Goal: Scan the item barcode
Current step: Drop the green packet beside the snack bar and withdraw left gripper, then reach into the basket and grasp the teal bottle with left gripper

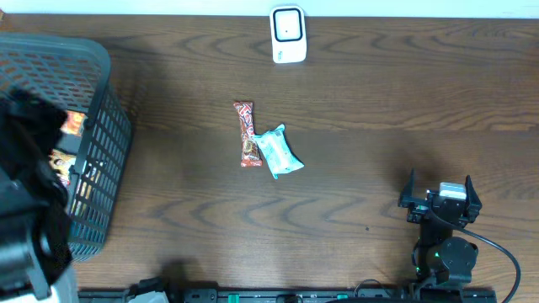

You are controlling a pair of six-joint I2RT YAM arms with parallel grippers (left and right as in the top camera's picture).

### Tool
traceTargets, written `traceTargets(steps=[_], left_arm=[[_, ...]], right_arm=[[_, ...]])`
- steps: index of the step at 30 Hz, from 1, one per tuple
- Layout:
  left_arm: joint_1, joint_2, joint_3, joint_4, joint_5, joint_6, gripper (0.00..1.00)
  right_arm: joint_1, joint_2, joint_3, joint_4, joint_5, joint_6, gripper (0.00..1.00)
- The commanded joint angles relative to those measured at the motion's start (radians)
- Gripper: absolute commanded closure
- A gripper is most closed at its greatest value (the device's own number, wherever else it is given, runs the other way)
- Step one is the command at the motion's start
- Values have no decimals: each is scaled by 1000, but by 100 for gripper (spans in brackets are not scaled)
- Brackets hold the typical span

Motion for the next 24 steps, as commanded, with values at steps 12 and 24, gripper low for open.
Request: traceTargets(steps=[12,24], left_arm=[[345,302,8,-410,204,-704,2],[358,473,-4,-476,288,-864,2]], right_arm=[[-3,0,-2,-2,8,-10,1],[-3,0,-2,-2,8,-10,1]])
